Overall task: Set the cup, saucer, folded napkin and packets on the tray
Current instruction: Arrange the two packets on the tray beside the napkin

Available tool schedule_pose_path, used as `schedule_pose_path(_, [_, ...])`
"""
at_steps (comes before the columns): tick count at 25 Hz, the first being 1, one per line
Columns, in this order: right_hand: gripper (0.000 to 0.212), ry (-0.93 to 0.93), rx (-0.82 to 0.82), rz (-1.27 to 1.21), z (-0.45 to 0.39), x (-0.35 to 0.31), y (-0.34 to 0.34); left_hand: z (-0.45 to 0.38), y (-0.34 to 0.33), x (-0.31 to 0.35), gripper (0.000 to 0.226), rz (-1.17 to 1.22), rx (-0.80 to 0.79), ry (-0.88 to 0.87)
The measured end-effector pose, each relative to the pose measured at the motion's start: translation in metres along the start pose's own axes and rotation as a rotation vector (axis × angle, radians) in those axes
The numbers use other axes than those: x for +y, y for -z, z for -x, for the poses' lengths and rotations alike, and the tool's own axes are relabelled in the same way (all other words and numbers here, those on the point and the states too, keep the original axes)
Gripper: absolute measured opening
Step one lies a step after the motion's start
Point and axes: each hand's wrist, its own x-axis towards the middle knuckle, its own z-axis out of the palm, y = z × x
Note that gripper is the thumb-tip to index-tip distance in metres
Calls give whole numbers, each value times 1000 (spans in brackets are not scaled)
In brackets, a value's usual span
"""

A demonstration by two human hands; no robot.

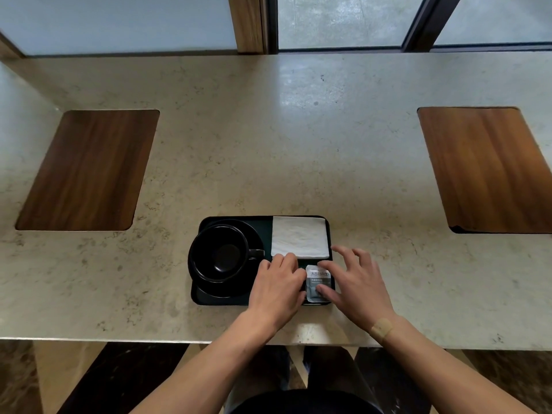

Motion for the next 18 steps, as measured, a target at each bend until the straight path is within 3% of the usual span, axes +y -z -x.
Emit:
schedule_pose_path(6, [44, 27, 49, -36, -3, -8, 6, 28, 9, -14, 30, 205, 84, 119])
schedule_pose_path(18, [57, 119, -32, -10, -8, -33, 0, 38, 2, -20, 46, 11, -10, 171])
